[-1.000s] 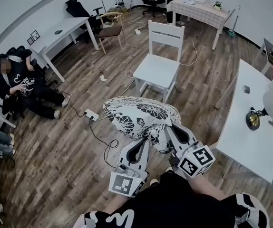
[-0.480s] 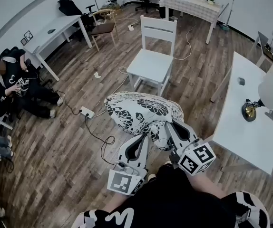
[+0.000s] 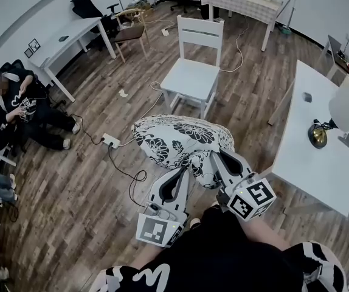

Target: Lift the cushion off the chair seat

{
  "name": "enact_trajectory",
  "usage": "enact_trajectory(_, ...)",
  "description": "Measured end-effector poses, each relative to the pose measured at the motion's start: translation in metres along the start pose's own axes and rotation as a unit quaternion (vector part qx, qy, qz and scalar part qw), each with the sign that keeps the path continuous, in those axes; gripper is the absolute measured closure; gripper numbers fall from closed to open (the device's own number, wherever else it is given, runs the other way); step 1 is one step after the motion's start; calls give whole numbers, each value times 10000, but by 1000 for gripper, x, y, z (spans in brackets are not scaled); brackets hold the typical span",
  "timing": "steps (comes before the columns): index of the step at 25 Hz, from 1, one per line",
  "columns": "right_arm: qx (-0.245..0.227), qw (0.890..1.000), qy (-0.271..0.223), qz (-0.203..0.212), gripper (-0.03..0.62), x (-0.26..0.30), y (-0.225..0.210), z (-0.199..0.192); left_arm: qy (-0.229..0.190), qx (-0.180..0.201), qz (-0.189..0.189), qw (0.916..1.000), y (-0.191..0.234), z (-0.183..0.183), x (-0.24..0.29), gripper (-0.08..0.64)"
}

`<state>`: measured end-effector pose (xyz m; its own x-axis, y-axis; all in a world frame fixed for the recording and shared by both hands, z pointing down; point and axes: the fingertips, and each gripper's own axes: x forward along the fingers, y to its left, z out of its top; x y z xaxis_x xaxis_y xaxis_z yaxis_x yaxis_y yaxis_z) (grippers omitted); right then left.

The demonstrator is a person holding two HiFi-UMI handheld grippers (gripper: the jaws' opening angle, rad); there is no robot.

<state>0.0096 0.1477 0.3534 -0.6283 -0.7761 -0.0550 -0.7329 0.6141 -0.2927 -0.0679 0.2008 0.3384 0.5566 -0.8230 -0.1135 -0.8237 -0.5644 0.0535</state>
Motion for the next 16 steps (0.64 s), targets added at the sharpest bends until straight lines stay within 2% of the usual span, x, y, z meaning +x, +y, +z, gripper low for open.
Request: enact_trajectory(16,-48,10000,27,-41,557,4,-4,-1,-19,-26,29,10000,6,-2,5,560)
